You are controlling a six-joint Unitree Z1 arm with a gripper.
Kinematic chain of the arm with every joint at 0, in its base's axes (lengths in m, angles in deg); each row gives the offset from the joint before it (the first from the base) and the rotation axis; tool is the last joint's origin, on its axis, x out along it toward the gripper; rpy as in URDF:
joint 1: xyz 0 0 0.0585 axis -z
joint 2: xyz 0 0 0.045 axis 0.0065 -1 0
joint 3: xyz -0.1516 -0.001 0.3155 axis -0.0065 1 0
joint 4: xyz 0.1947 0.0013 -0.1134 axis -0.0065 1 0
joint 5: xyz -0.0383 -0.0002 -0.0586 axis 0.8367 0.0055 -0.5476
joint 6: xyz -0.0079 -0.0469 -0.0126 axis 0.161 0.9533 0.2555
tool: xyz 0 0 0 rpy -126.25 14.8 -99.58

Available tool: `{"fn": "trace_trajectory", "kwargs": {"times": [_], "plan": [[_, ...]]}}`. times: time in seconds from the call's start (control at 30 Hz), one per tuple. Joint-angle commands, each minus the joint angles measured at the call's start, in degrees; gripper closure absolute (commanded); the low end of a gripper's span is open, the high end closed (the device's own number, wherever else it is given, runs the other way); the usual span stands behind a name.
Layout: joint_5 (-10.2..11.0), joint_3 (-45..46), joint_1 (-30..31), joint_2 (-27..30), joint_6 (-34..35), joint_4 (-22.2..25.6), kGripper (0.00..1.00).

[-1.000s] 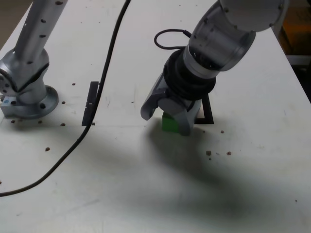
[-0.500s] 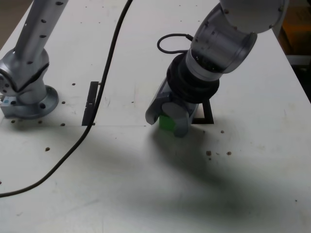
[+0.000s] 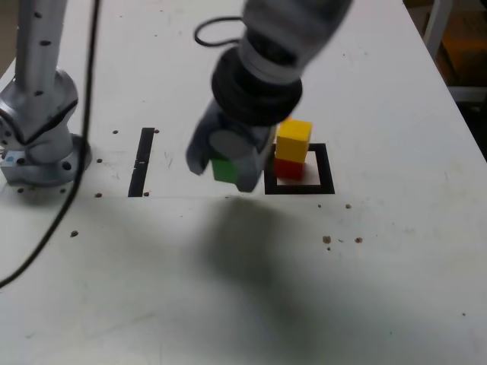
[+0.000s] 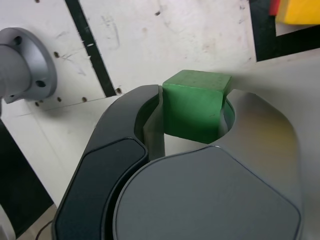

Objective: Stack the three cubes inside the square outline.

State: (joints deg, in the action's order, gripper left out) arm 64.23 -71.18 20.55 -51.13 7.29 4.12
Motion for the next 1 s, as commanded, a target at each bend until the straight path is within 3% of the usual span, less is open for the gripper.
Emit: {"fn": "trace_trajectory", "kwargs": {"times": [0.0,0.33,0.53,0.8,0.97], "plan": [[0.0,0.2,0.3,2.1,0.6,1.3,0.66],[0.6,-4.8,-3.6,5.6,-1.1,5.2,0.67],[2.2,-11.5,-6.2,3.8,-2.9,7.2,0.69],[2.8,-21.5,-9.5,-1.6,-5.6,10.4,0.69],[4.8,-23.7,-10.6,-3.1,-8.3,11.2,0.69]]}}
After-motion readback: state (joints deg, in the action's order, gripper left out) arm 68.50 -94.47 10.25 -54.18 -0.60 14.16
